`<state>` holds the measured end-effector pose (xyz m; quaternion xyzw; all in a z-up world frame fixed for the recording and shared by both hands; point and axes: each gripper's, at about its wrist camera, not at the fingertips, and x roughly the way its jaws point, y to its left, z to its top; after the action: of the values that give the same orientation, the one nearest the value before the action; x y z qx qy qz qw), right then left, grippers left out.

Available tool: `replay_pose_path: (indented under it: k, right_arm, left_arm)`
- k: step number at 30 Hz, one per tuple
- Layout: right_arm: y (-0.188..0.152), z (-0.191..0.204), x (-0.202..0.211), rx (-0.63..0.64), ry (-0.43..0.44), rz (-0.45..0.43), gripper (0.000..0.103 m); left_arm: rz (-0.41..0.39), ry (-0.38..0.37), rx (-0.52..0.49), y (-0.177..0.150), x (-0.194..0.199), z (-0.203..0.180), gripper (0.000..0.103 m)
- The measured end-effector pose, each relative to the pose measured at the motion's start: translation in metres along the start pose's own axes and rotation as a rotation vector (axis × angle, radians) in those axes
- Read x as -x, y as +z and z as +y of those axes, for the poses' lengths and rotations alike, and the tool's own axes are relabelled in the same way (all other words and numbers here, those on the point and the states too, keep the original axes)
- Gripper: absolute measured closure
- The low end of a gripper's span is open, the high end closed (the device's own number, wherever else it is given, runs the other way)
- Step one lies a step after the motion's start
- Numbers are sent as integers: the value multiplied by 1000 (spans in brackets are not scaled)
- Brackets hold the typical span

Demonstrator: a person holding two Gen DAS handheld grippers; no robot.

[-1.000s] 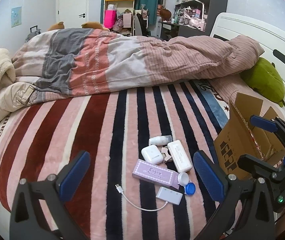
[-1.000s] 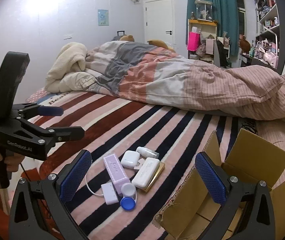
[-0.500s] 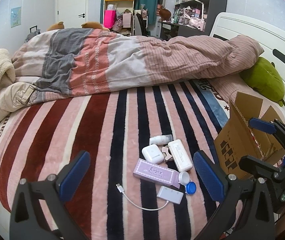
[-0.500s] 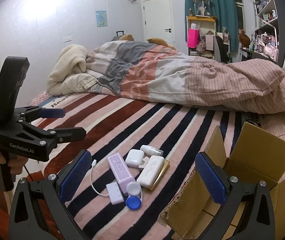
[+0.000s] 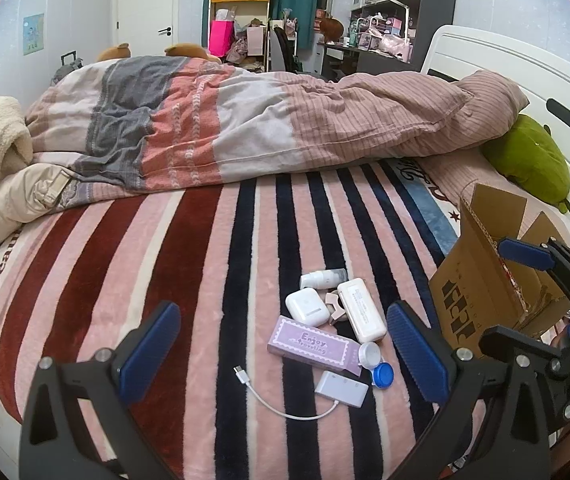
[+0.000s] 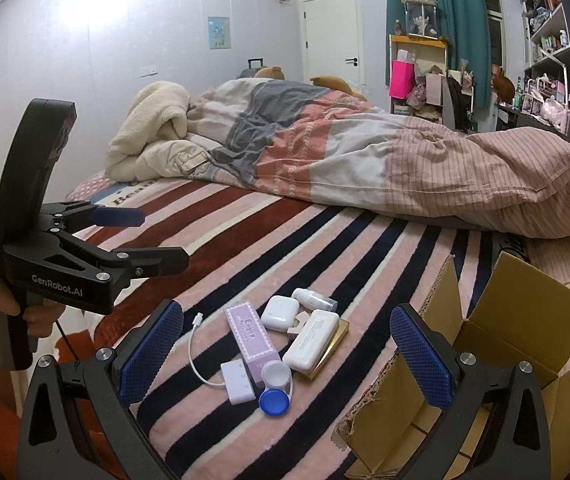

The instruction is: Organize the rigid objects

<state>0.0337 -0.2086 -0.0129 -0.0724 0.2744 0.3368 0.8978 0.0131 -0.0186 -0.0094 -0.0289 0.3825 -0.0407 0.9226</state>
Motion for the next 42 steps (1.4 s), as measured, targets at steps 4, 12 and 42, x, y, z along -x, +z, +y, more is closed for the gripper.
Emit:
replay_pose_path:
  k: [4,12,42]
  right_arm:
    - [0,0,0,0,-3,2,0]
    - [-1,1,-1,-8,-3,3,0]
    - [-40,58,-89,95,159,325,30]
  left_arm:
    - [1,0,-1,0,0,0,0]
    - [0,-1,0,0,0,1,0]
    - [-11,-19,72,-56,-29,99,1]
